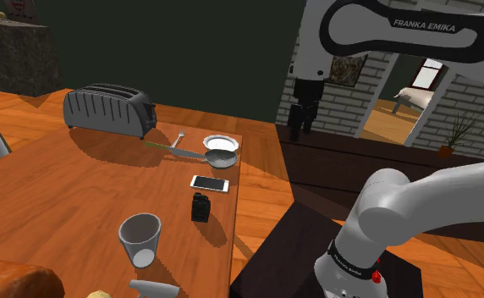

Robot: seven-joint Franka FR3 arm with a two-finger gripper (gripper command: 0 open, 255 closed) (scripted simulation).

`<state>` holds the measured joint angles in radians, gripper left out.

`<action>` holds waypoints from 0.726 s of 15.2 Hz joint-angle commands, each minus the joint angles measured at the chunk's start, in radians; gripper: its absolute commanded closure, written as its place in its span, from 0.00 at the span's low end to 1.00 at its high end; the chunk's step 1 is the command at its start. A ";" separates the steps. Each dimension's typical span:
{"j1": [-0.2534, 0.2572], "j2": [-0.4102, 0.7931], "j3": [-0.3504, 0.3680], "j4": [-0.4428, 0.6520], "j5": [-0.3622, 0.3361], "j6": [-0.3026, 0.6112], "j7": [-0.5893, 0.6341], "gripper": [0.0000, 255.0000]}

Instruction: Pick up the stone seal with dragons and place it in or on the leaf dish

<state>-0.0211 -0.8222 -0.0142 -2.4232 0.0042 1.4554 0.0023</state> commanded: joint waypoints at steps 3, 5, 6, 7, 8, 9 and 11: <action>0.011 0.034 0.021 -0.029 0.014 0.071 0.015 0.00; 0.022 0.074 0.042 -0.052 0.027 0.143 0.030 0.00; 0.027 0.096 0.053 -0.061 0.033 0.179 0.038 0.00; 0.033 0.119 0.064 -0.070 0.039 0.215 0.045 0.00; 0.038 0.144 0.074 -0.076 0.044 0.252 0.052 0.00; 0.043 0.171 0.085 -0.081 0.049 0.288 0.060 0.00; 0.052 0.227 0.106 -0.087 0.057 0.359 0.075 0.00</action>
<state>0.0280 -0.6229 0.0841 -2.4987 0.0587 1.7679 0.0729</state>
